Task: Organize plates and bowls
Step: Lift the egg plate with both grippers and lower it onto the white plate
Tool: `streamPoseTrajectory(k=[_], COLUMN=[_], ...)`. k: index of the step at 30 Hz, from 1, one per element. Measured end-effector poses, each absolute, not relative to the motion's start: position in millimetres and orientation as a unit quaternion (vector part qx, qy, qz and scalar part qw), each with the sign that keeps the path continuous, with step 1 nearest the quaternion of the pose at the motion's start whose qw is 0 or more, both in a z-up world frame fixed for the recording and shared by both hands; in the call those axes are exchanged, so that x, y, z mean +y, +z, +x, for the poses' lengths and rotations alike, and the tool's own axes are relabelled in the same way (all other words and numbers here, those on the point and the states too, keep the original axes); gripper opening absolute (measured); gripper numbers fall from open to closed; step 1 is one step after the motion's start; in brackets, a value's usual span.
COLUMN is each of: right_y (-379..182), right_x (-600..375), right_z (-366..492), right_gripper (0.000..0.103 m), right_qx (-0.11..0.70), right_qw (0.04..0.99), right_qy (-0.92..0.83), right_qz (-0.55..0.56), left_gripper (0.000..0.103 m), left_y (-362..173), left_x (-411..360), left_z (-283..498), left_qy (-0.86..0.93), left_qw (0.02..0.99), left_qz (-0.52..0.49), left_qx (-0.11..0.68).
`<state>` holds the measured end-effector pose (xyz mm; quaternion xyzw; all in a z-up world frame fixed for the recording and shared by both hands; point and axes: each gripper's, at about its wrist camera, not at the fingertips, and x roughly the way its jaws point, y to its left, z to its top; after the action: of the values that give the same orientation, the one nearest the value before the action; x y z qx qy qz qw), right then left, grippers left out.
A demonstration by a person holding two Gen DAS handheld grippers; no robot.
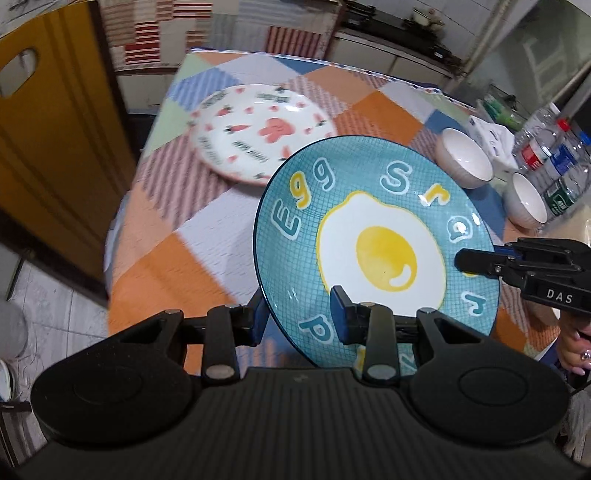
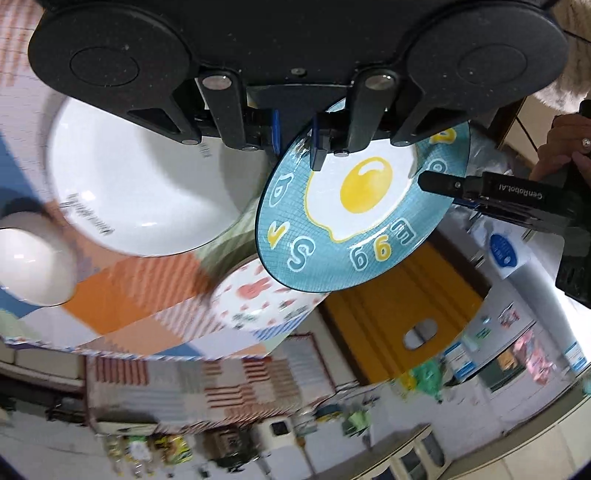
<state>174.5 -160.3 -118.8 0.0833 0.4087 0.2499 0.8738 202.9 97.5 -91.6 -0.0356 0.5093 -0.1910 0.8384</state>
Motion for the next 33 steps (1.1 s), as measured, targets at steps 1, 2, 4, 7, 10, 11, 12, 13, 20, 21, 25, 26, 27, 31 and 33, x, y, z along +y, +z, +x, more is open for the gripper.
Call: streamPoseTrajectory(k=[1, 2, 4, 7, 10, 11, 12, 13, 20, 21, 25, 26, 27, 31, 33], right_y=[-117, -117, -117, -127, -137, -140, -142, -143, -154, -156, -164, -166, -168, -173, -172], right_x=[-167, -172, -185, -207, -224, -228, -233, -237, -254, -256, -262, -263, -264, -268, -266], right_z=[175, 175, 176, 178, 181, 182, 182, 182, 183, 183, 182, 181, 181, 184, 184], right_gripper=[0.02, 0.02, 0.02, 0.02, 0.02, 0.02, 0.02, 0.02, 0.02, 0.02, 0.02, 0.02, 0.02, 0.02, 0.021], right_qx=[0.406, 0.404, 0.405, 0.418, 0.427, 0.428, 0.428, 0.428, 0.435, 0.436, 0.447, 0.45, 0.452, 0.456, 0.458], right_qw=[0.877, 0.88, 0.885, 0.882, 0.882, 0.882, 0.883, 0.883, 0.882, 0.881, 0.872, 0.871, 0.87, 0.868, 0.869], right_qy=[0.243, 0.235, 0.218, 0.196, 0.169, 0.162, 0.156, 0.151, 0.119, 0.115, 0.101, 0.097, 0.093, 0.082, 0.082], right_qz=[0.083, 0.083, 0.079, 0.091, 0.106, 0.111, 0.113, 0.115, 0.139, 0.143, 0.17, 0.174, 0.175, 0.178, 0.169], left_gripper=[0.033, 0.033, 0.033, 0.033, 0.033, 0.033, 0.033, 0.033, 0.033, 0.033, 0.034, 0.034, 0.034, 0.035, 0.035], left_y=[-94, -97, -103, -114, -122, -124, -125, -126, -134, -135, -140, -141, -142, -145, -146], left_x=[90, 79, 61, 38, 19, 13, 8, 5, -22, -25, -36, -38, -40, -43, -43], left_z=[206, 210, 215, 226, 235, 238, 241, 244, 258, 258, 256, 256, 255, 254, 255], left_qy=[-0.194, -0.198, -0.201, -0.215, -0.222, -0.225, -0.228, -0.232, -0.238, -0.238, -0.232, -0.231, -0.231, -0.223, -0.219], left_qw=[0.836, 0.834, 0.831, 0.822, 0.816, 0.815, 0.812, 0.81, 0.803, 0.803, 0.799, 0.798, 0.797, 0.799, 0.797], left_qz=[-0.034, -0.026, -0.013, -0.009, -0.001, 0.002, 0.002, 0.001, 0.019, 0.024, 0.043, 0.043, 0.043, 0.044, 0.046], left_qx=[0.512, 0.515, 0.518, 0.527, 0.533, 0.535, 0.537, 0.539, 0.546, 0.545, 0.553, 0.555, 0.557, 0.557, 0.561])
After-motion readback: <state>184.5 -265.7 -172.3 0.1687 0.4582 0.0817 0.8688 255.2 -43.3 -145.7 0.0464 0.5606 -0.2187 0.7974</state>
